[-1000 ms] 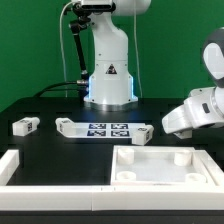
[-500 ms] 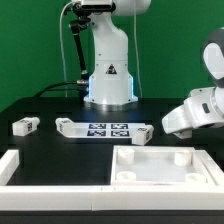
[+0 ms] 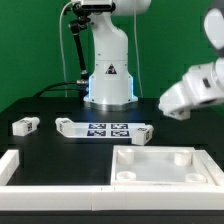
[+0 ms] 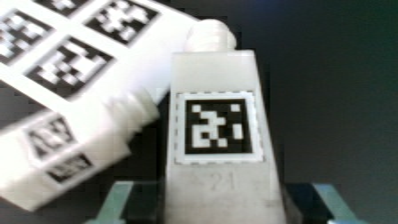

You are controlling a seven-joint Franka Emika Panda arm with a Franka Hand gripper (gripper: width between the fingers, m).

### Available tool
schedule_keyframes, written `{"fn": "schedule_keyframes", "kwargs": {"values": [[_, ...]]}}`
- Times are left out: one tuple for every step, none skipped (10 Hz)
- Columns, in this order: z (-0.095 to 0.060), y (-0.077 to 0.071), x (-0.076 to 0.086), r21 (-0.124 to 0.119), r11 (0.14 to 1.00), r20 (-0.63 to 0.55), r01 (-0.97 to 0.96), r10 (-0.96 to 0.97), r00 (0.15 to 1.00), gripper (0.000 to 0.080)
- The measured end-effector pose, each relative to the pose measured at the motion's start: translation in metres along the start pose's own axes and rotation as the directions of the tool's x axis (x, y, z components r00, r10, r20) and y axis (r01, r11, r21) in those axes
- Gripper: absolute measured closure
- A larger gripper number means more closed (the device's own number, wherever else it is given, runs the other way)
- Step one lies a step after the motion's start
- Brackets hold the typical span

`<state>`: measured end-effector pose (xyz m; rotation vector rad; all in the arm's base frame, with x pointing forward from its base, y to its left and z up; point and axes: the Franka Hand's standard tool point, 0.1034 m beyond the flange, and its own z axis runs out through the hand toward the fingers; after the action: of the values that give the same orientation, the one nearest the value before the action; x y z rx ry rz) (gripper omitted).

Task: Assemble square table

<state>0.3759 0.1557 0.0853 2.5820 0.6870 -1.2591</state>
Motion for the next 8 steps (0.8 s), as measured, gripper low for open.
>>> {"fn": "schedule_keyframes", "kwargs": {"values": [[-0.007,0.002,-0.014,-0.008,1.0,-0.011,-0.006,0.006,1.0,0.0509],[-0.007,0.001,-0.022,-0.013,1.0,0.007,-0.006,0.007,1.0,0.0509],[-0.008,0.002,-0.013,-0.011,1.0,-0.036,-0.007,0.007,0.999,0.0509],[-0.012,0.003,-0.006,-0.012,1.0,-0.119,-0.012,0.011,0.993,0.0509],[-0.015,0.005,-0.005,-0.016,1.0,-0.209,-0.02,0.016,0.978,0.0509],[-0.019,0.008,-0.004,-0.022,0.999,-0.336,-0.025,0.016,0.942,0.0509],[-0.03,0.02,-0.014,-0.037,0.999,-0.368,0.009,-0.022,0.929,0.0509],[-0.056,0.043,-0.023,-0.062,0.997,-0.437,0.051,-0.073,0.896,0.0509]]}}
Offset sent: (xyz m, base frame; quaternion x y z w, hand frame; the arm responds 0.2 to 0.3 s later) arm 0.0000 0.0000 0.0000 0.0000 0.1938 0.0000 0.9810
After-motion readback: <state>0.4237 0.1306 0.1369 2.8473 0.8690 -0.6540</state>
